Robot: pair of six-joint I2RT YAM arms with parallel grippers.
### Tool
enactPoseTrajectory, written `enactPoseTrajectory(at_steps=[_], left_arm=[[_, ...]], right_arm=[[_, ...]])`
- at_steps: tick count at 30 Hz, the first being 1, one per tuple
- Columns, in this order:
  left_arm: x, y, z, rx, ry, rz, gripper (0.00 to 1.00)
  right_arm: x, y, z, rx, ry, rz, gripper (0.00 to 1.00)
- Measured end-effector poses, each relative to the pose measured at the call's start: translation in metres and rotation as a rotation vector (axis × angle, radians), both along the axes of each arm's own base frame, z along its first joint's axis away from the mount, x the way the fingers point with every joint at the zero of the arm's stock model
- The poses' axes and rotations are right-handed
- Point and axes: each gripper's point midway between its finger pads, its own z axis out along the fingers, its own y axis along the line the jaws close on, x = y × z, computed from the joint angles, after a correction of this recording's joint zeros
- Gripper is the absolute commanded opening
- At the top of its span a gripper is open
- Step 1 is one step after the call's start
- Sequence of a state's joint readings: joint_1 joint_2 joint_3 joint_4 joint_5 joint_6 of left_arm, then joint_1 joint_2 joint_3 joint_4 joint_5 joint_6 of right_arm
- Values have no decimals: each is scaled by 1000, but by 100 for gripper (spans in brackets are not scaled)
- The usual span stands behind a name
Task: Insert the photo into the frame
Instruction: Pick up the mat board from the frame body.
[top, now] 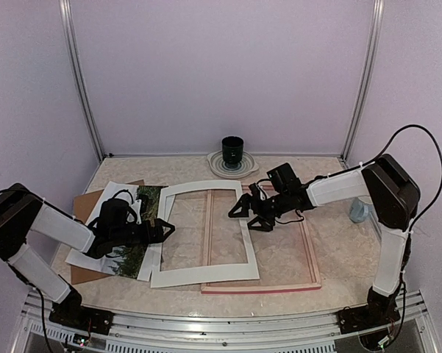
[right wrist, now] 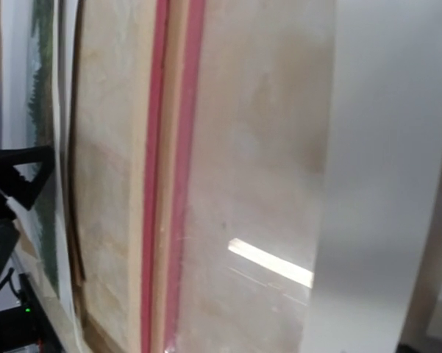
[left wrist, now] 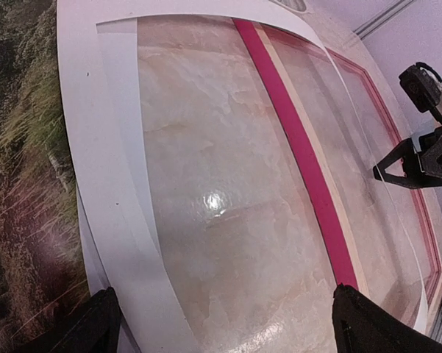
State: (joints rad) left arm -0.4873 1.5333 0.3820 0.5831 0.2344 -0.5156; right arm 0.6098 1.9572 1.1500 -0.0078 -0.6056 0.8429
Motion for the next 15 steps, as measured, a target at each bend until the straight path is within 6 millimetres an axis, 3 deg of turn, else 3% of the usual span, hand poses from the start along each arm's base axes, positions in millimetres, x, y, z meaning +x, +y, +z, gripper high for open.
enactPoseTrajectory(at_steps=[15], left_arm=[[1,-2,0,-5,-2,-6,99]], right_arm=[[1,-3,-6,36,37,-16,97]])
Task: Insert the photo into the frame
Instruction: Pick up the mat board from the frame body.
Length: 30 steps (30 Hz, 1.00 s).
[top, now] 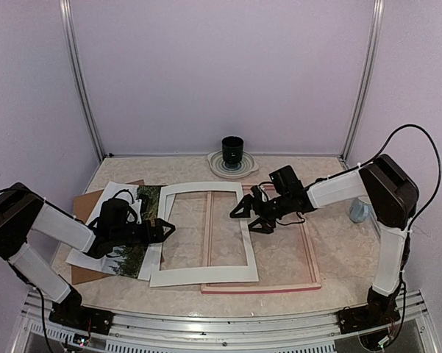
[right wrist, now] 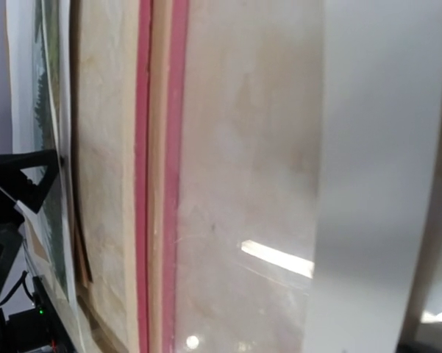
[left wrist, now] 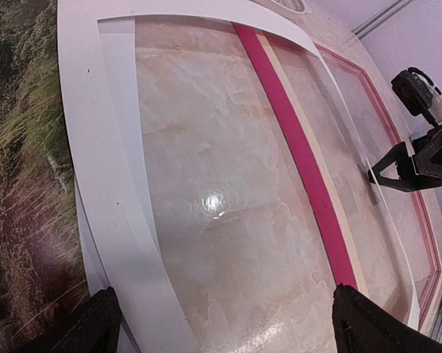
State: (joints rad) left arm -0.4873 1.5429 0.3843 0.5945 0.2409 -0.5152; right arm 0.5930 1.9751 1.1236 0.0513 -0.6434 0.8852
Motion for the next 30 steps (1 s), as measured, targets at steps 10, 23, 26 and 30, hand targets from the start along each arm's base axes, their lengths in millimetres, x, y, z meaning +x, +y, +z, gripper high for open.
enactPoseTrajectory(at_steps=[10,23,26,30], left_arm=[[0,0,0,-3,1,-2,99],[0,0,0,-3,1,-2,99],[0,0,0,-4,1,-3,99],[0,0,0,-4,1,-3,99]], right_arm=[[-2,-2,-1,24,6,-7,99],[-22,-4,2,111,54,11,99],[-28,-3,5,142,71,20,99],[-31,0,10,183,70,31,97]])
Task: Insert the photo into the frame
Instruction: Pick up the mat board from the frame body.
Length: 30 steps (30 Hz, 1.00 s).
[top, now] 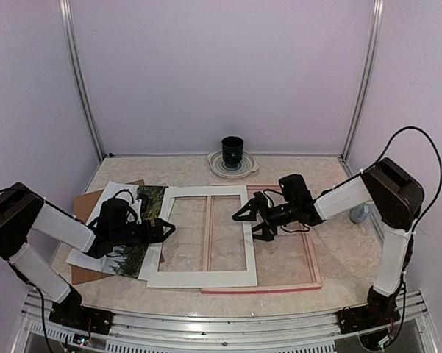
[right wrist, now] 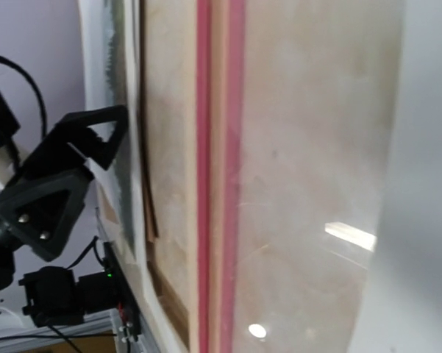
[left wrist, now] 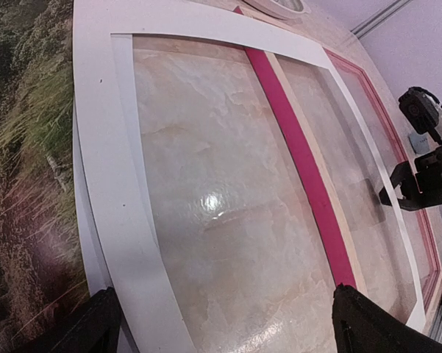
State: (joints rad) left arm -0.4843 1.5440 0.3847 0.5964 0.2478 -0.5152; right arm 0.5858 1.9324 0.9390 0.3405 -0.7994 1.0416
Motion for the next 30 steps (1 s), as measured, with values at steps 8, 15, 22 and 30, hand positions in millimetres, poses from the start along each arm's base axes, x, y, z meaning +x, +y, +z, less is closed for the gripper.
enactPoseTrajectory(at_steps=[8,15,22,30], left_arm=[[0,0,0,-1,0,-1,99],[1,-2,1,-4,1,-6,99],[1,-2,0,-4,1,-7,99],[1,-2,0,-3,1,-7,99]], right_arm=[[1,2,5,22,-15,4,77],[0,1,3,13,-29,13,48],[1,1,2,4,-43,17,30],[1,-2,-3,-18,-53,16,12]])
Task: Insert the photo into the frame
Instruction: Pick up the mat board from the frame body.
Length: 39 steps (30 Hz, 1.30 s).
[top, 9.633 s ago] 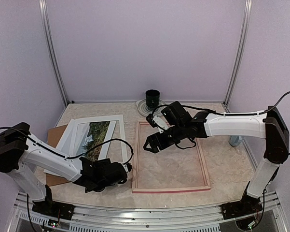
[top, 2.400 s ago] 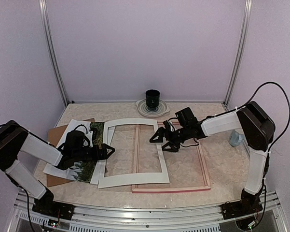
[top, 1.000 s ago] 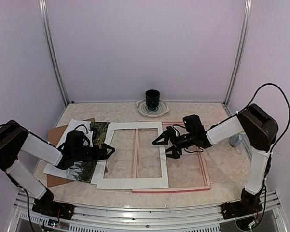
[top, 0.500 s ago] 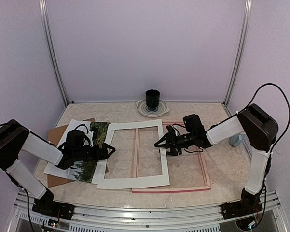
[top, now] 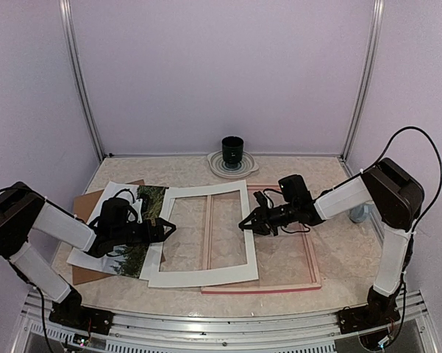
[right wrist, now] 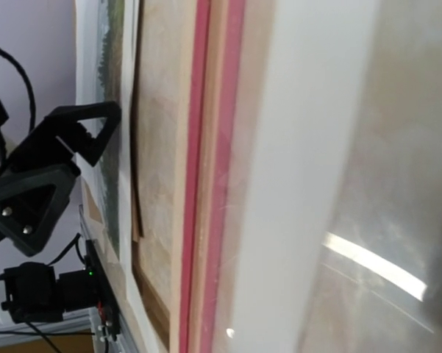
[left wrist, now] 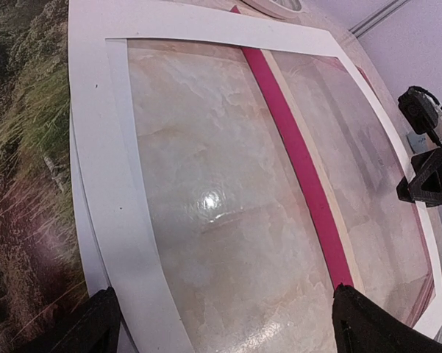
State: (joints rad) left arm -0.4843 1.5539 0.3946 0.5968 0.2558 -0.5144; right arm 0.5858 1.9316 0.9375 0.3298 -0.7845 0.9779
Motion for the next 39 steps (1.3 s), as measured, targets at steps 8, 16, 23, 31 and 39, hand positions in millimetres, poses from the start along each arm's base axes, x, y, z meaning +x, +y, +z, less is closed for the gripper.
enactPoseTrajectory(at_steps=[8,16,23,31,39], left_arm=[[0,0,0,1,-2,-1,99],[0,0,2,1,-3,-1,99],[-3,4,14,-15,-37,7,99],[-3,12,24,-24,-68,31,99],[-3,12,24,-24,-67,32,99]], right_arm=[[-1,-3,-6,-26,1,-2,0],[-2,-4,-8,-36,3,0,0],[-2,-10,2,-45,-13,1,0],[3,-25,22,-56,-56,-11,0],[9,-60,24,-97,-71,-54,0]])
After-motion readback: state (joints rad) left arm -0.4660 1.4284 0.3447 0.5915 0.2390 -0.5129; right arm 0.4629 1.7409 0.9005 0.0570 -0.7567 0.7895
